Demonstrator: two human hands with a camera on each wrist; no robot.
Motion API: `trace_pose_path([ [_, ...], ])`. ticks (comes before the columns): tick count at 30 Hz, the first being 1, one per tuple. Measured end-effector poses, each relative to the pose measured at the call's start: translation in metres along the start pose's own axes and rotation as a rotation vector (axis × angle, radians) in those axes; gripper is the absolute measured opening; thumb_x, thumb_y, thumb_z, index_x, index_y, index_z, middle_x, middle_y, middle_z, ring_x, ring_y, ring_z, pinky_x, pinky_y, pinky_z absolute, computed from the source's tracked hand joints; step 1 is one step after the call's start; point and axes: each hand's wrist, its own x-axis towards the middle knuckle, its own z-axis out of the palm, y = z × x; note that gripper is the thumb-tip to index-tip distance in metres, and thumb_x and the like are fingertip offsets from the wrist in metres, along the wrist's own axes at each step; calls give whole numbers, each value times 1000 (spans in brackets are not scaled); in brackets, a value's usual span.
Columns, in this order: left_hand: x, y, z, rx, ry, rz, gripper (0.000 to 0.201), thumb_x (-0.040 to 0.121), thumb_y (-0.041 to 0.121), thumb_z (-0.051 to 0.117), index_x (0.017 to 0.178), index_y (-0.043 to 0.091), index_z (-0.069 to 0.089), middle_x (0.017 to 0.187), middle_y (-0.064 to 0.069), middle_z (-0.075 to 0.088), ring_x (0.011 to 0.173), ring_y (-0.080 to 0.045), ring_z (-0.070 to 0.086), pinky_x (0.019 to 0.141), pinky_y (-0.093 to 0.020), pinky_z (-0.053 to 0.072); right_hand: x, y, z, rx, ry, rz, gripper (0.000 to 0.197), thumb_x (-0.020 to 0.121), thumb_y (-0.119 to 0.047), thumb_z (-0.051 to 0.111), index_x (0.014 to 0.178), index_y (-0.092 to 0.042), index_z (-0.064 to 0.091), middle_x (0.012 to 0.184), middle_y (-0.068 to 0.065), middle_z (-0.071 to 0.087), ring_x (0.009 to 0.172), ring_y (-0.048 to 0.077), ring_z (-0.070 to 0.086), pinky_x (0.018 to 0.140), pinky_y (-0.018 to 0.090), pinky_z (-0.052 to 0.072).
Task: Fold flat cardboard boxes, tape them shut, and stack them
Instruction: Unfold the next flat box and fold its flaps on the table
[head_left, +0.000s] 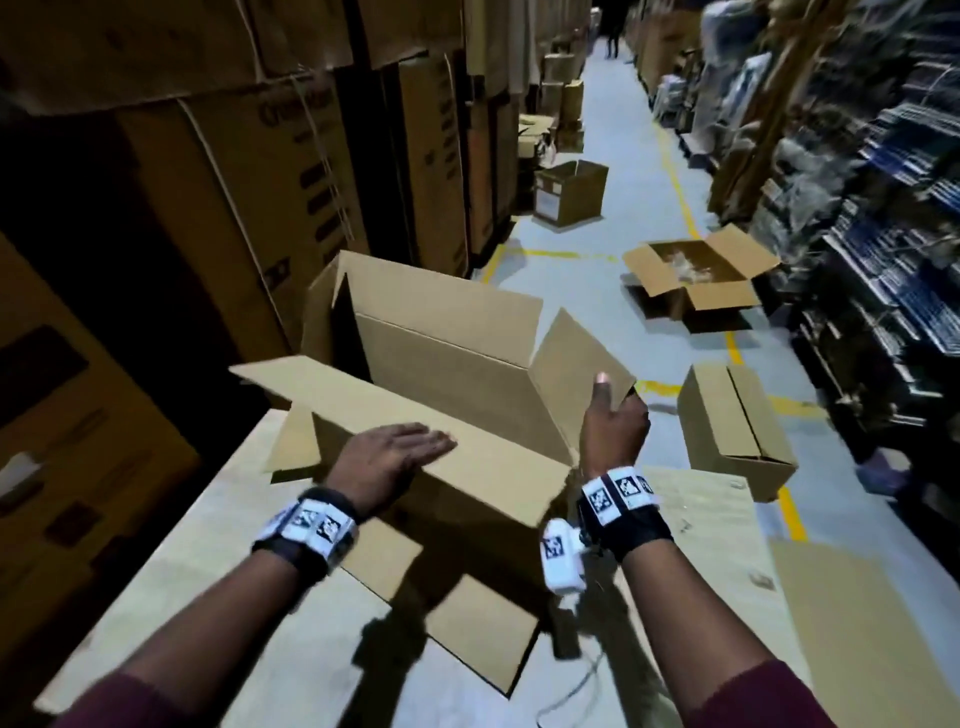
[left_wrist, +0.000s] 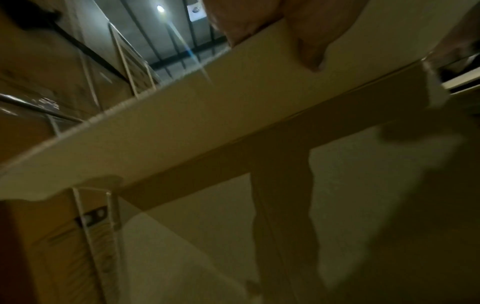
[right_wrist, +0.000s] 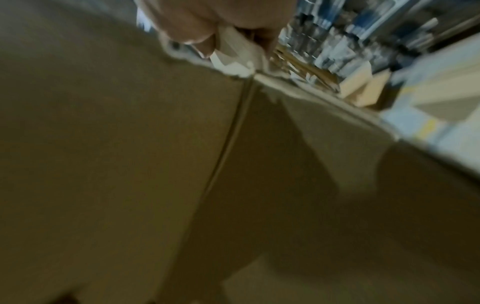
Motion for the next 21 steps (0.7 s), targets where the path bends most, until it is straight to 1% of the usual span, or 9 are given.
trace_pose_path([
  [2,-5,-9,21,-87,-54,15,77,67,-6,84,133,27,63,130,6,67,116,-20,66,82,-38,61,-5,8,8,-76,-70,-146,34,104,-25,55,123,1,67,112,12,72,103,19,67,81,24,45],
  [4,-11,-15,32,-107,-147,47,72,77,16,80,142,30,54,145,7,55,130,-19,55,93,-37,57,-14,15,11,-141,-204,-337,33,105,-19,54,136,-15,64,121,-3,70,103,-4,65,86,15,48],
  [6,-18,-20,40,-135,-268,77,71,90,63,57,152,33,39,160,5,34,145,-17,34,113,-37,38,-23,19,14,-211,-337,-488,42,104,-13,53,145,-25,56,136,-9,62,121,-4,59,97,11,45],
  [8,-16,-30,46,-160,-375,80,93,83,90,28,158,35,21,167,4,11,153,-17,12,123,-39,15,-32,23,17,-271,-412,-603,53,102,-4,54,149,-26,49,145,-13,54,131,-1,53,105,15,43],
  [10,-6,-43,52,-210,-382,19,92,84,89,10,158,35,19,168,3,7,154,-20,8,123,-40,10,-39,31,18,-360,-479,-640,75,89,13,54,154,-25,43,150,-9,51,137,8,50,111,27,43],
  [12,3,-59,60,-238,-356,-78,91,85,84,6,156,31,29,165,1,21,152,-24,17,122,-40,11,-55,35,22,-444,-500,-624,91,77,20,53,156,-23,39,153,-2,49,140,15,48,113,36,43],
  [16,5,-73,71,-245,-326,-104,74,85,81,20,127,31,57,127,3,61,126,-24,51,116,-44,20,-96,25,43,-542,-460,-719,65,90,2,43,152,-17,44,154,7,47,143,23,43,117,36,38],
  [19,-20,-75,79,-320,-268,-89,62,88,77,27,114,32,61,111,9,66,112,-18,58,113,-41,21,-127,37,63,-817,-622,-825,52,96,-5,55,147,-16,50,160,7,38,148,27,35,117,43,36],
  [21,-39,-80,84,-359,-242,-73,55,90,72,32,113,32,62,109,11,66,109,-16,59,114,-41,21,-147,48,74,-1024,-672,-799,67,83,1,65,146,-13,48,163,8,32,149,31,33,116,50,37],
])
